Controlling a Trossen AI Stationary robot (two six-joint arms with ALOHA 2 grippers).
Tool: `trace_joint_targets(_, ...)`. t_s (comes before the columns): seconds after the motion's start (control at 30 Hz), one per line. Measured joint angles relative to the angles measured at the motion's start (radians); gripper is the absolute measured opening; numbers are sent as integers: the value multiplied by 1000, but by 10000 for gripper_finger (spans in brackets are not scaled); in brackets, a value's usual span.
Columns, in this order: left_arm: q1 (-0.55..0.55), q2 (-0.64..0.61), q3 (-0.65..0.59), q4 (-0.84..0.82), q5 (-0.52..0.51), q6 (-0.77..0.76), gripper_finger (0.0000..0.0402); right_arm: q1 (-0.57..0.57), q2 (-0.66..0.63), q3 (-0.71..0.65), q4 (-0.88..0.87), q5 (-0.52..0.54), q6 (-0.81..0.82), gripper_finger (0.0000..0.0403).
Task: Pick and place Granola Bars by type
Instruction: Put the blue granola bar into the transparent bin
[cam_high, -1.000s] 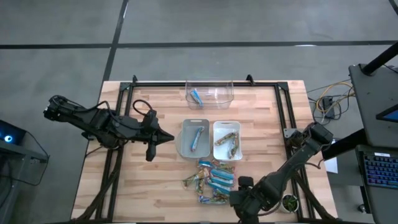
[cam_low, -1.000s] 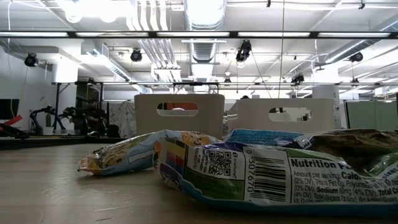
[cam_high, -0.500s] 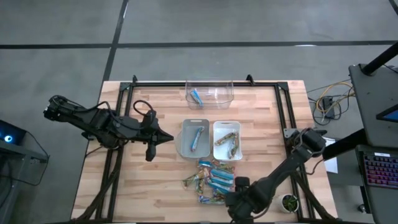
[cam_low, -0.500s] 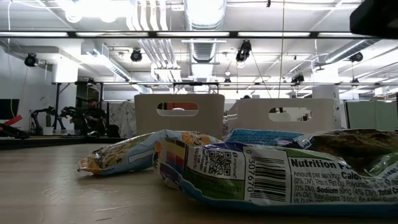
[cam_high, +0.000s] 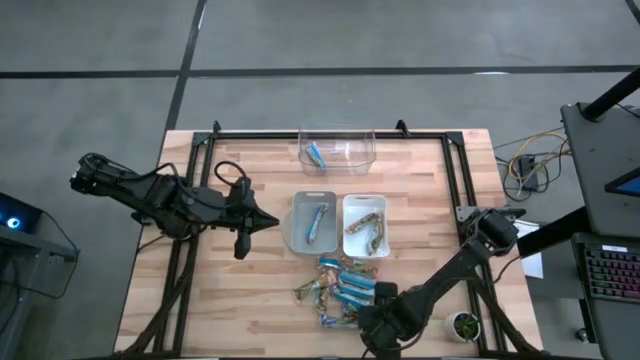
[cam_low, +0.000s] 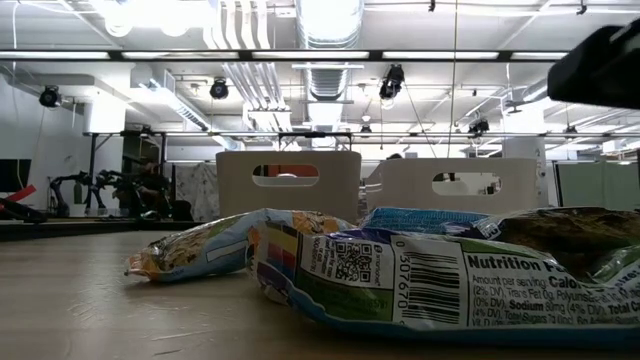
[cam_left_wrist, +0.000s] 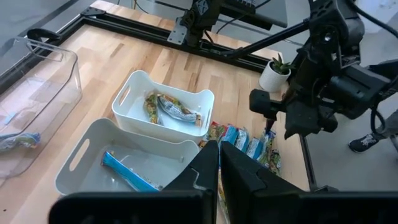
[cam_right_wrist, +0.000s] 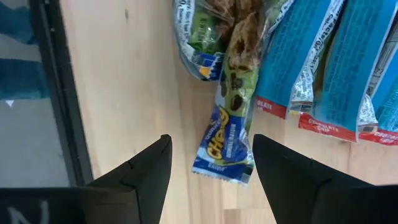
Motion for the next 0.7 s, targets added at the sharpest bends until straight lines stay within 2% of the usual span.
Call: trace_joint_targets(0.7, 0, 0, 0, 2, 0, -4, 0, -13, 23, -58, 108, -5, -1, 167)
